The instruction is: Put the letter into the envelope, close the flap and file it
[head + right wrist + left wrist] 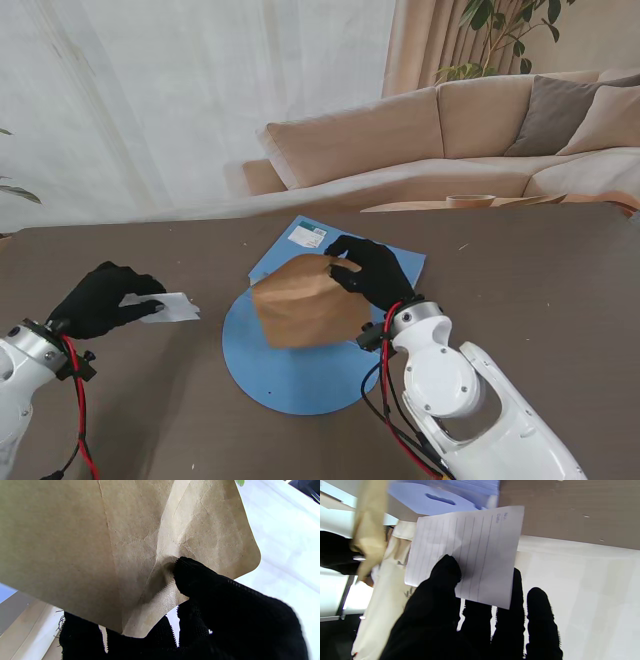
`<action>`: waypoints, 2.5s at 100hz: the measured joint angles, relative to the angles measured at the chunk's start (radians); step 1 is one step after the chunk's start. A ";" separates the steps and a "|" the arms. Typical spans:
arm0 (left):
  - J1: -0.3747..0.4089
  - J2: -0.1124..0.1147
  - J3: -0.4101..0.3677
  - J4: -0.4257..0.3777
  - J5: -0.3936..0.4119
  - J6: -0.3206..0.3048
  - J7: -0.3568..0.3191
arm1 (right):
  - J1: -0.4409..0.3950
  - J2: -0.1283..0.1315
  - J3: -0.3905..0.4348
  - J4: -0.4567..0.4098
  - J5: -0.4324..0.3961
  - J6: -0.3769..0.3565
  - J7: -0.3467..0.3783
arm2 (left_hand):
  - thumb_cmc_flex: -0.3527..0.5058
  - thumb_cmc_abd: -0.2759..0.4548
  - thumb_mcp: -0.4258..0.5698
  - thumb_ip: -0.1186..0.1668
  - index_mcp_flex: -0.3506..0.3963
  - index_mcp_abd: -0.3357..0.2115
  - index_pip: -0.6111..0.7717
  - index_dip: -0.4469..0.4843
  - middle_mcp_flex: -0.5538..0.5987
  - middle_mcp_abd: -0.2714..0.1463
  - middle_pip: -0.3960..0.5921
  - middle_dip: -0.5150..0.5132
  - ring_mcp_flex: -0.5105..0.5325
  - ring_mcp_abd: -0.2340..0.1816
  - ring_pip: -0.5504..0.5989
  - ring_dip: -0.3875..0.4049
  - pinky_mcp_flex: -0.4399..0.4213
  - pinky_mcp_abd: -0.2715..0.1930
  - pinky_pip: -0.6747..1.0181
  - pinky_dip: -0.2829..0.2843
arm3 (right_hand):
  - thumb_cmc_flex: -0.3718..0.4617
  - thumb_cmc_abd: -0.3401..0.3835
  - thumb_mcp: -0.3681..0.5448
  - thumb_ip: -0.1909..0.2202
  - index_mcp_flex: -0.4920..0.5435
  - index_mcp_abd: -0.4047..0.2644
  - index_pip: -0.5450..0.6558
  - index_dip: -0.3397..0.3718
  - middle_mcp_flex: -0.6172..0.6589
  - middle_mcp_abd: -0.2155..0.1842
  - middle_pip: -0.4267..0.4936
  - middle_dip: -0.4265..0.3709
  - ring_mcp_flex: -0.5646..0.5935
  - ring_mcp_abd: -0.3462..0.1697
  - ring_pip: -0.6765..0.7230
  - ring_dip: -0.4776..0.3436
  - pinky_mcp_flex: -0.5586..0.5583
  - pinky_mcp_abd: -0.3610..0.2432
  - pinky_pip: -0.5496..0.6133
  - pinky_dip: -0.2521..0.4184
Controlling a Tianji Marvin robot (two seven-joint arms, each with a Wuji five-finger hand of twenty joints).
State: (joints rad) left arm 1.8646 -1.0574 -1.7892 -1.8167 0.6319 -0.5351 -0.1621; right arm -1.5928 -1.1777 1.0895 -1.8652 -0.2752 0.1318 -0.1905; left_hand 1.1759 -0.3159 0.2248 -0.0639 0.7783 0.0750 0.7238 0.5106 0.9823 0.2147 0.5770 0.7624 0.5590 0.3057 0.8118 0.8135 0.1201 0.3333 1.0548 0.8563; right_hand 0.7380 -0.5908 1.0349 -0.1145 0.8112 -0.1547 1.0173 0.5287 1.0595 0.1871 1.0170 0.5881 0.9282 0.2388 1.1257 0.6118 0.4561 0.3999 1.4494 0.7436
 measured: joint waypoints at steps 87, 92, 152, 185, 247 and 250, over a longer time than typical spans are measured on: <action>0.063 -0.019 0.255 -0.241 0.073 0.104 0.173 | 0.165 -0.036 -0.137 0.133 0.052 0.005 -0.015 | -0.054 -0.096 0.172 -0.037 0.071 0.039 -0.013 -0.028 -0.507 -0.039 0.042 0.219 -0.457 -0.110 -0.079 0.128 -0.188 -0.133 -0.098 0.040 | 0.000 0.000 0.000 0.000 0.000 0.000 0.000 0.000 0.000 0.000 0.000 0.001 0.002 0.000 0.001 0.000 0.011 0.000 0.011 0.000; 0.054 -0.021 0.280 -0.237 0.085 0.124 0.211 | 0.166 -0.038 -0.139 0.133 0.053 0.003 -0.016 | -0.055 -0.107 0.181 -0.045 0.081 0.040 -0.013 -0.036 -0.571 -0.058 0.052 0.093 -0.470 -0.131 -0.151 0.128 -0.190 -0.153 -0.179 0.041 | 0.000 0.000 0.000 0.000 0.000 0.000 0.000 0.000 0.000 0.000 0.000 0.001 0.002 0.000 0.001 0.000 0.012 0.000 0.011 0.000; -0.040 -0.049 0.424 -0.147 0.019 0.212 0.301 | 0.176 -0.042 -0.154 0.140 0.064 -0.012 -0.017 | -0.090 -0.119 0.194 -0.045 0.091 -0.002 -0.014 -0.062 -0.671 -0.171 -0.073 -0.180 -0.473 -0.171 -0.442 0.128 -0.209 -0.188 -0.449 0.171 | 0.000 0.000 0.001 0.000 0.000 0.001 0.000 0.001 0.000 0.000 0.002 0.002 0.012 0.001 0.002 0.000 0.012 0.001 0.012 0.000; -0.074 -0.062 0.458 -0.072 0.128 0.195 0.452 | 0.177 -0.044 -0.157 0.137 0.062 -0.015 -0.022 | -0.105 -0.119 0.194 -0.045 0.091 -0.025 -0.014 -0.062 -0.682 -0.196 -0.062 -0.180 -0.473 -0.173 -0.442 0.128 -0.209 -0.198 -0.451 0.183 | 0.000 0.000 0.001 0.000 0.000 0.001 0.000 0.001 0.000 0.000 0.002 0.002 0.012 0.001 0.002 0.000 0.012 0.001 0.012 0.000; -0.091 -0.066 0.453 -0.034 0.173 0.127 0.503 | 0.181 -0.045 -0.159 0.133 0.060 -0.016 -0.026 | -0.115 -0.119 0.194 -0.045 0.091 -0.040 -0.012 -0.074 -0.701 -0.209 -0.062 -0.180 -0.483 -0.183 -0.458 0.128 -0.210 -0.200 -0.462 0.195 | 0.000 0.000 0.001 0.000 0.000 0.003 0.000 0.001 0.000 0.000 0.002 0.003 0.012 0.001 0.002 0.000 0.012 0.001 0.012 0.000; -0.090 -0.067 0.452 -0.034 0.166 0.121 0.502 | 0.182 -0.045 -0.160 0.133 0.060 -0.016 -0.025 | -0.117 -0.119 0.194 -0.045 0.091 -0.046 -0.010 -0.074 -0.701 -0.209 -0.062 -0.180 -0.483 -0.183 -0.458 0.128 -0.210 -0.201 -0.462 0.195 | 0.000 0.000 0.001 0.000 0.000 0.003 0.000 0.001 0.000 0.000 0.002 0.003 0.012 0.001 0.002 0.000 0.012 0.001 0.012 0.000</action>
State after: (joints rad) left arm 1.7743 -1.1243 -1.3371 -1.8512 0.7979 -0.4144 0.3400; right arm -1.4110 -1.2227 0.9296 -1.7317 -0.2150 0.1158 -0.2159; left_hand 1.0591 -0.4353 0.4190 -0.1090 0.8689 0.0285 0.7136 0.4368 0.2809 0.0062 0.5151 0.5822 0.0756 0.1226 0.3542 0.9418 -0.0895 0.1326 0.5927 1.0513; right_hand 0.7380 -0.5908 1.0360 -0.1145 0.8112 -0.1521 1.0173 0.5293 1.0600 0.1875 1.0188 0.5907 0.9398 0.2396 1.1272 0.6120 0.4681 0.4006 1.4610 0.7439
